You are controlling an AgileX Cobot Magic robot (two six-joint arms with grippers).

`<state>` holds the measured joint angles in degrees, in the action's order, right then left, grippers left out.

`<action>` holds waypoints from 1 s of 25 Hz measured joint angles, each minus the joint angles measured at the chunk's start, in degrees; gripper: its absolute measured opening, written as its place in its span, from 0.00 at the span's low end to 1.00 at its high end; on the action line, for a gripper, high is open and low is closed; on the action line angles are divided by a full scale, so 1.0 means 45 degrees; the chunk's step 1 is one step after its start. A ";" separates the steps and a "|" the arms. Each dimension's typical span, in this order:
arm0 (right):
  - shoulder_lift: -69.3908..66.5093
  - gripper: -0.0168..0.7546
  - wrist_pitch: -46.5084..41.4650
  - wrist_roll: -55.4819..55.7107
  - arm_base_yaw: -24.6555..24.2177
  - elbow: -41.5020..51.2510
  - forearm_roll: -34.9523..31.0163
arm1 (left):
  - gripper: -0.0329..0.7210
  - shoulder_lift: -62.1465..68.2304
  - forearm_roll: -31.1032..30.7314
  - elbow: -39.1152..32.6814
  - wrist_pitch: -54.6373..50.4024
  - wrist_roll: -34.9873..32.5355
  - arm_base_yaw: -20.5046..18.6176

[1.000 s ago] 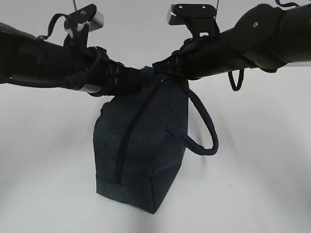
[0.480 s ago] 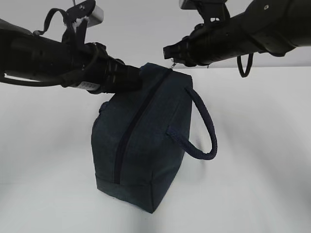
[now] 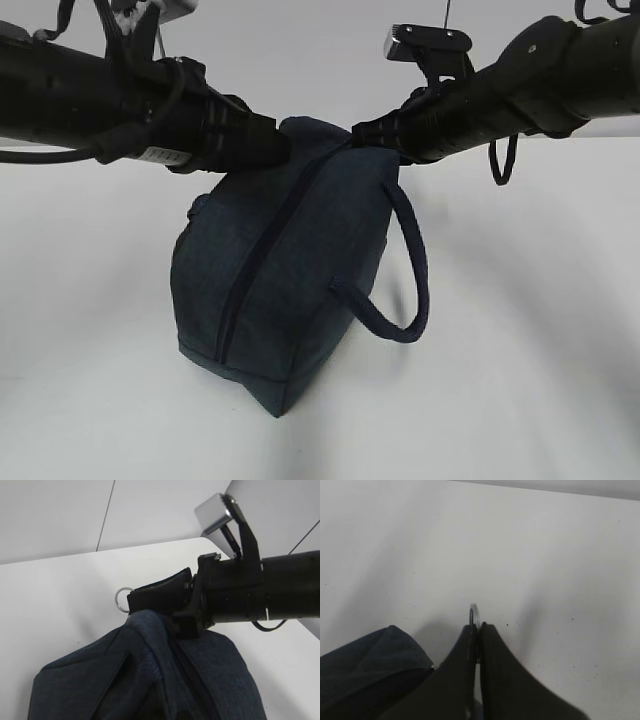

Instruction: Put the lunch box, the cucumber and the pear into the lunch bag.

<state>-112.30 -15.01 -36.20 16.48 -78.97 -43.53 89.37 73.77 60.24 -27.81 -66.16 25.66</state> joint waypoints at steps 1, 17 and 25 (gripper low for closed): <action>-0.0087 0.03 -0.0097 0.0000 0.0000 -0.0056 -0.0054 | 0.03 -0.0062 -0.0041 -0.0028 0.0046 0.0048 0.0000; -0.0558 0.72 -0.3575 -0.0535 -0.0702 -0.2830 -0.0849 | 0.45 0.0401 -0.0757 0.0030 0.0594 0.0863 -0.0060; 0.0195 0.75 -0.6128 -0.0555 -0.0702 -0.3630 -0.0262 | 0.69 0.0244 -0.3792 0.0030 -0.0755 0.1884 -0.1145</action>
<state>-111.43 -42.59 -38.70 13.32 -95.30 -44.71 90.47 56.71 60.38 -31.21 -57.68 20.51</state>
